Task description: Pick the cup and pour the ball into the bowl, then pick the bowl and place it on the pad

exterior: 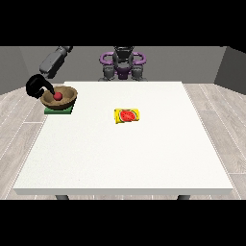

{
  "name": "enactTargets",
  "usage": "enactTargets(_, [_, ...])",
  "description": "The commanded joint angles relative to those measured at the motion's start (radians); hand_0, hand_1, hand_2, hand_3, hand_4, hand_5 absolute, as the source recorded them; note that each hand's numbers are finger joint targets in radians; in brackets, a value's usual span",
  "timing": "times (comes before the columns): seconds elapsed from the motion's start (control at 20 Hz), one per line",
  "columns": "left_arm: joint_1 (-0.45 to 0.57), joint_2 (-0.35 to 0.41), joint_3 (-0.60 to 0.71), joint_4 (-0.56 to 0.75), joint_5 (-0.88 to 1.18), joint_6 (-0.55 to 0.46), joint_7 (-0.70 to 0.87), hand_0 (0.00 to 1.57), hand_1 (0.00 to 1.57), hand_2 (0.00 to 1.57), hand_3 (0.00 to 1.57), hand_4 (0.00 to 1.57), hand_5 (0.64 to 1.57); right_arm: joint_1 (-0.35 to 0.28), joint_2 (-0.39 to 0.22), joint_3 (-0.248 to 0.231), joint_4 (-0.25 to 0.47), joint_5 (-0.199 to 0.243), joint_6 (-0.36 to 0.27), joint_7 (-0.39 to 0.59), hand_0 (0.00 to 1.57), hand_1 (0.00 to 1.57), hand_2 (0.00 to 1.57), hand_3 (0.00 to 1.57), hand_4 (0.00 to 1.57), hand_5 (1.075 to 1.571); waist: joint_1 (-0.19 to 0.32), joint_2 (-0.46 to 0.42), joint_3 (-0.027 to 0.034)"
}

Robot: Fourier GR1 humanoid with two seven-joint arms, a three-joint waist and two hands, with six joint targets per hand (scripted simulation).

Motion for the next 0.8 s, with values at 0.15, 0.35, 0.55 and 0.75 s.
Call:
enactTargets(0.15, [-0.012,0.063,0.022,0.02,0.03,-0.046,-0.024,0.0,0.0,0.0,0.0,1.19,1.567,-0.041,-0.072,-0.005,0.068,0.013,0.031,-0.031,0.93,0.93,1.1,1.04,0.16,1.509,0.019,0.055,0.0007])
enactTargets(0.35, [-0.043,0.075,0.027,0.045,0.042,-0.036,-0.015,0.0,0.0,0.0,0.0,1.21,1.568,-0.061,-0.027,0.068,0.052,0.066,0.036,-0.042,0.0,0.0,0.0,0.0,0.0,1.435,0.04,0.066,0.0007])
enactTargets(0.55, [0.017,-0.044,-0.042,-0.065,0.016,0.044,0.025,0.0,0.0,0.0,0.0,1.19,1.569,-0.02,-0.016,0.101,0.108,0.098,0.065,-0.034,0.0,0.0,0.0,0.0,0.0,1.407,0.025,-0.054,0.0011])
enactTargets(0.75, [0.047,-0.064,-0.075,0.027,-0.033,0.045,0.017,0.0,0.0,0.0,0.0,1.19,1.569,-0.111,-0.103,0.133,0.024,0.105,0.104,0.171,0.0,0.0,0.0,0.0,0.2,1.375,-0.027,-0.166,-0.002])
